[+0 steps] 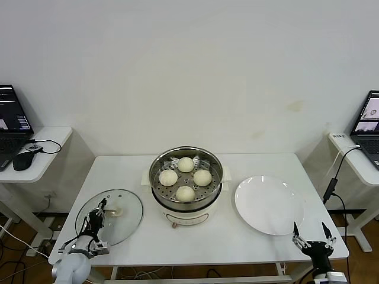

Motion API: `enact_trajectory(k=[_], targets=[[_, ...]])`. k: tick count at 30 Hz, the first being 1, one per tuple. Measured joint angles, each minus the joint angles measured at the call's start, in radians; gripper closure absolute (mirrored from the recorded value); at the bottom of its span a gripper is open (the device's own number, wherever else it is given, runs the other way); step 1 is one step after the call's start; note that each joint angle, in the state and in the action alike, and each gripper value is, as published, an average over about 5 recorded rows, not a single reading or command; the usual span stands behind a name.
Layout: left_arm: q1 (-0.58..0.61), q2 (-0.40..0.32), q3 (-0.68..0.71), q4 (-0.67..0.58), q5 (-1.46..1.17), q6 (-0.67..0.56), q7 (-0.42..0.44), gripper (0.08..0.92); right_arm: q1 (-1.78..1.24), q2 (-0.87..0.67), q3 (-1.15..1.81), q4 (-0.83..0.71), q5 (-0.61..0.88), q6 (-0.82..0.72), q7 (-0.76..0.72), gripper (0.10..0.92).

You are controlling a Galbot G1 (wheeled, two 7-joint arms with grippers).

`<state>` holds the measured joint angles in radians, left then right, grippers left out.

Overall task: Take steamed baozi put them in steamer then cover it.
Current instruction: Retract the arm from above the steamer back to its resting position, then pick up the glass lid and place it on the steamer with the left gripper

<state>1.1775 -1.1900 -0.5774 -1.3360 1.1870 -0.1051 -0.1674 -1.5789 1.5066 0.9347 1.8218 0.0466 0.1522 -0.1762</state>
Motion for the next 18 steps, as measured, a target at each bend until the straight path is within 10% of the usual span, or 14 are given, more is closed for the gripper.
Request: enact_trajectory(k=[18], targets=[[0.106,0.054,-0.111,-0.248,-0.064,0.083,0.022,0.85,0.001,-0.021,-0.056,0.005,-0.019,0.002,-0.002,0.203]])
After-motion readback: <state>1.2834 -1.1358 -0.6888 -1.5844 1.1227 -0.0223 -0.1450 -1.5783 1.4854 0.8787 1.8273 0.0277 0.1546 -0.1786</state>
